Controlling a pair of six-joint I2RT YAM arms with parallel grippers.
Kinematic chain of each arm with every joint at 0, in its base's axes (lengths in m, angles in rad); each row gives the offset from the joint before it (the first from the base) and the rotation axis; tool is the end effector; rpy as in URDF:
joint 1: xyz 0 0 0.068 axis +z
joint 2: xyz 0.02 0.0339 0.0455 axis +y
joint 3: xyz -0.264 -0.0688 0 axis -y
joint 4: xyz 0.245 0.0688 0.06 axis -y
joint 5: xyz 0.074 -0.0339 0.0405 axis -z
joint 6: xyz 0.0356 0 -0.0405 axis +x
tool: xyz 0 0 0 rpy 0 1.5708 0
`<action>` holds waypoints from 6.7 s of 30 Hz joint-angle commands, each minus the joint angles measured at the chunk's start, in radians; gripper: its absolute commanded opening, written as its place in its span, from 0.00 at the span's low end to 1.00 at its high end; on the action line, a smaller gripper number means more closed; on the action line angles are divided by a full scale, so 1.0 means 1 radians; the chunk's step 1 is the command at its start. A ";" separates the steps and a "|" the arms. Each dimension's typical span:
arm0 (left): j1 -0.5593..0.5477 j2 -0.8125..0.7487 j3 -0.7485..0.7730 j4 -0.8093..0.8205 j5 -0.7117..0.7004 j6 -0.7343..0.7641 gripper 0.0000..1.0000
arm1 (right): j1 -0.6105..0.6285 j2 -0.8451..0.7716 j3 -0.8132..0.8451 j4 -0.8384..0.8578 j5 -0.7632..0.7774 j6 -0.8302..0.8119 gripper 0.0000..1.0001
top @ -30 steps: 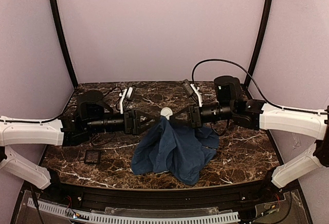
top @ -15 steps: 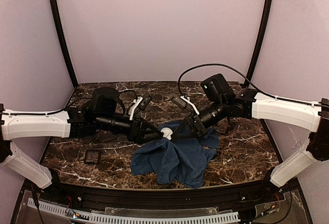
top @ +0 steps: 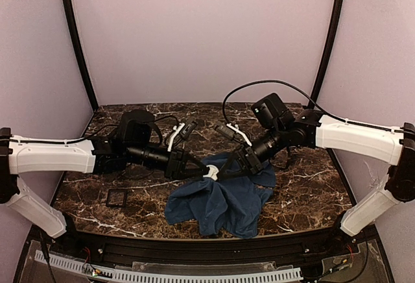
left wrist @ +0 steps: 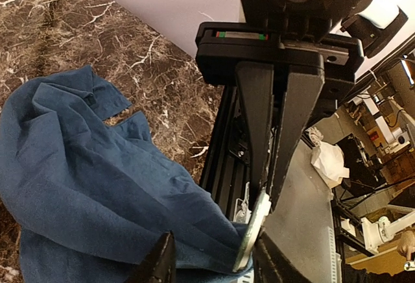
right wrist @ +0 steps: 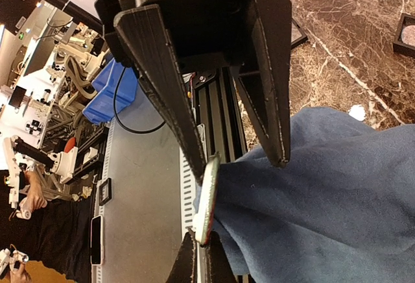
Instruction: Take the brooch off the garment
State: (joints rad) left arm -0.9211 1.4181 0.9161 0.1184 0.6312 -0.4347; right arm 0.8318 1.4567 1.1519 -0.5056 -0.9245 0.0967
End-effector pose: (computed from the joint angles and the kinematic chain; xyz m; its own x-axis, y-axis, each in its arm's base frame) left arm 0.1761 -0.2665 0.2707 -0.6155 0.2481 -0.7481 0.7880 0.1733 -0.5908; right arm 0.1861 0.2464 0.2903 -0.5645 -0.5332 -0.6301 -0.7648 0.0507 0.6423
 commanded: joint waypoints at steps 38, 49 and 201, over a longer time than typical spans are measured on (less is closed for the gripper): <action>-0.007 -0.106 -0.229 0.608 -0.233 -0.241 0.01 | -0.023 -0.227 -0.311 0.718 0.313 0.457 0.70; -0.007 -0.110 -0.218 0.628 -0.206 -0.247 0.01 | 0.030 -0.202 -0.379 0.935 0.339 0.562 0.60; 0.037 -0.058 -0.189 0.239 -0.310 -0.156 0.01 | 0.109 0.041 -0.243 0.542 0.501 0.469 0.00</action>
State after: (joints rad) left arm -0.8864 1.4193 0.7265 0.4583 0.3672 -0.6846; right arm 0.9314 1.5021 0.8833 0.0475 -0.4870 0.5652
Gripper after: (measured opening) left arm 0.021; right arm 0.020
